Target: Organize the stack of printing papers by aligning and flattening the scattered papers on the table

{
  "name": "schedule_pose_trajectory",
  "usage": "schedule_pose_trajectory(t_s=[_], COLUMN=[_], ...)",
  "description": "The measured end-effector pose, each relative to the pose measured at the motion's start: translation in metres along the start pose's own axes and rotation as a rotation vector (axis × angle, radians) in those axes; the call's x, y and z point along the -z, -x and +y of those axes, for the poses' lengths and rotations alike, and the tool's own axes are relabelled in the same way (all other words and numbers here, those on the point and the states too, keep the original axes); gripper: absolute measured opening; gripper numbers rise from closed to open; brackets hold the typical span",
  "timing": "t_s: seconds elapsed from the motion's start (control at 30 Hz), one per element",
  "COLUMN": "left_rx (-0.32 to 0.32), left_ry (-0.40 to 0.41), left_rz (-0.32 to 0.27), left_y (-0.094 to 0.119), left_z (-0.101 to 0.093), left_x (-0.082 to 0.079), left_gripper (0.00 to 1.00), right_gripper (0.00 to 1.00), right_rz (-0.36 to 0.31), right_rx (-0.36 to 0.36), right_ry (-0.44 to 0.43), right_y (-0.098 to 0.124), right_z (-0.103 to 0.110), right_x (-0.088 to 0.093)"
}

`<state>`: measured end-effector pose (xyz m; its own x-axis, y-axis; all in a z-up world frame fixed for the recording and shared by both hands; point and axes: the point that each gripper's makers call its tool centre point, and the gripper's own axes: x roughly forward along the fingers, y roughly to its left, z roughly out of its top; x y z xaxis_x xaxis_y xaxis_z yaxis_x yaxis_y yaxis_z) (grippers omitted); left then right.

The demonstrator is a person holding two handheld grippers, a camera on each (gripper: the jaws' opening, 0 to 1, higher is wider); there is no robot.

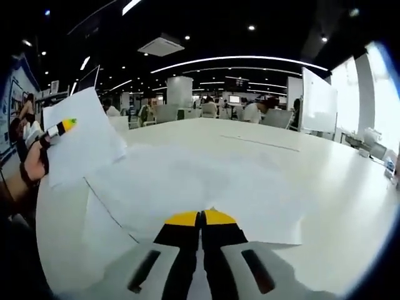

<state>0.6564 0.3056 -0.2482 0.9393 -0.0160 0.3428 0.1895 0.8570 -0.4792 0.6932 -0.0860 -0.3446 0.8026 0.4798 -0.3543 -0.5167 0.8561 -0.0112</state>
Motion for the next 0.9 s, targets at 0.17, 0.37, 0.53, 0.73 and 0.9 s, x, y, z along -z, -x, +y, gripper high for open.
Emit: schedule_pose_trajectory(t_s=[0.17,0.37,0.53,0.73,0.9], left_rx=[-0.001,-0.003,-0.005,-0.007,-0.009], left_ry=[-0.002,-0.004,-0.006,-0.008,-0.007], left_rz=[0.001,0.003,0.005,0.006,0.007], left_y=[0.000,0.000,-0.001,-0.001,-0.001], left_z=[0.000,0.001,0.001,0.001,0.002], left_x=[0.000,0.001,0.001,0.001,0.001], left_gripper=[0.07,0.07,0.07,0.07,0.07], right_gripper=[0.00,0.00,0.00,0.00,0.00], right_rz=[-0.029,-0.053,-0.061,-0.094,-0.120], right_rx=[-0.005,-0.018,-0.022,-0.012,-0.009], right_ry=[-0.043,-0.105,-0.127,-0.142,-0.150], right_y=[0.002,0.005,0.006,0.013,0.018], right_z=[-0.001,-0.003,-0.003,-0.008,-0.011], right_x=[-0.004,-0.009,-0.011,-0.020,-0.027])
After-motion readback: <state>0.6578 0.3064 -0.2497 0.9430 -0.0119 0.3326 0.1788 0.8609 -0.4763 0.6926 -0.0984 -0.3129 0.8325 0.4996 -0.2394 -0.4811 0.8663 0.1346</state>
